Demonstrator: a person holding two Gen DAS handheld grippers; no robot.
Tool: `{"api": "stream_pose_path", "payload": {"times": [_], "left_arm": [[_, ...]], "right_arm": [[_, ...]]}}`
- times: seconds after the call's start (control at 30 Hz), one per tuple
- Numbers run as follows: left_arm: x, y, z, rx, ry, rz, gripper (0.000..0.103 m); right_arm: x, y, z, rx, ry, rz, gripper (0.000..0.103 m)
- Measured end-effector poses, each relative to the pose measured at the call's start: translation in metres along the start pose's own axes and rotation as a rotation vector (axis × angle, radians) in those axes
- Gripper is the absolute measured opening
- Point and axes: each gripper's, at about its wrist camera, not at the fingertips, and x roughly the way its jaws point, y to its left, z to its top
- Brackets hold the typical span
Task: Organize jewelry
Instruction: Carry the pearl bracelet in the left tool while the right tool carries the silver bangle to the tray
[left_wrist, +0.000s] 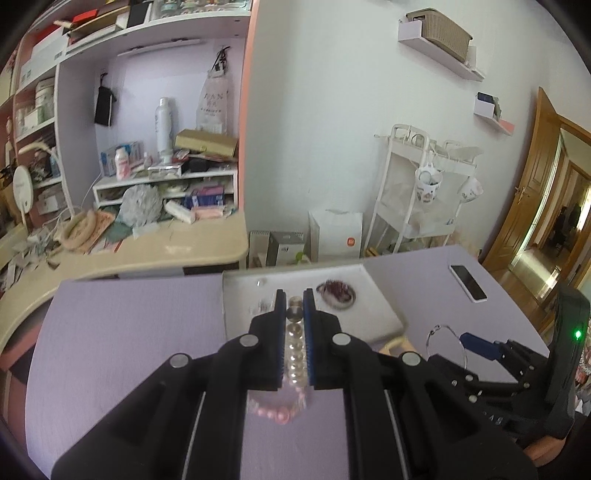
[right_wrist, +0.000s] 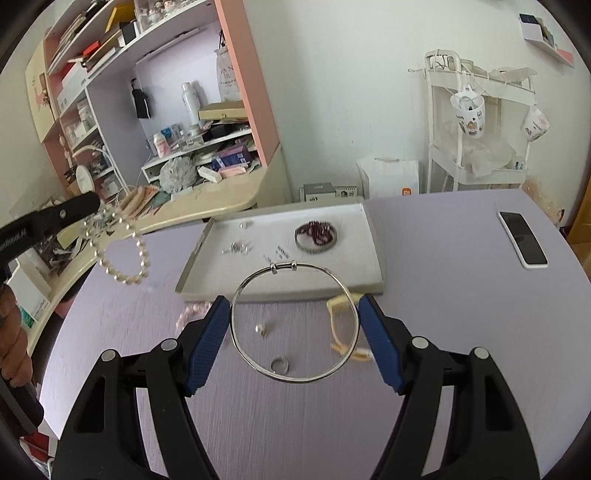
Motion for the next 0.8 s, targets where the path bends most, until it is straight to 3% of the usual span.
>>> {"api": "stream_pose_path", "payload": {"times": [0.4, 0.8], "left_arm": [[0.081, 0.004, 0.052, 0.012, 0.024, 0.003, 0.009], [0.183, 0.021, 0.043, 0.009, 0.139, -0.001, 0.009]], "right_arm": [[0.044, -0.014, 0.041, 0.012, -0.009, -0.002, 0.073], [0.1, -0.032, 0.06, 0.02, 0.027, -0.024, 0.073]]}}
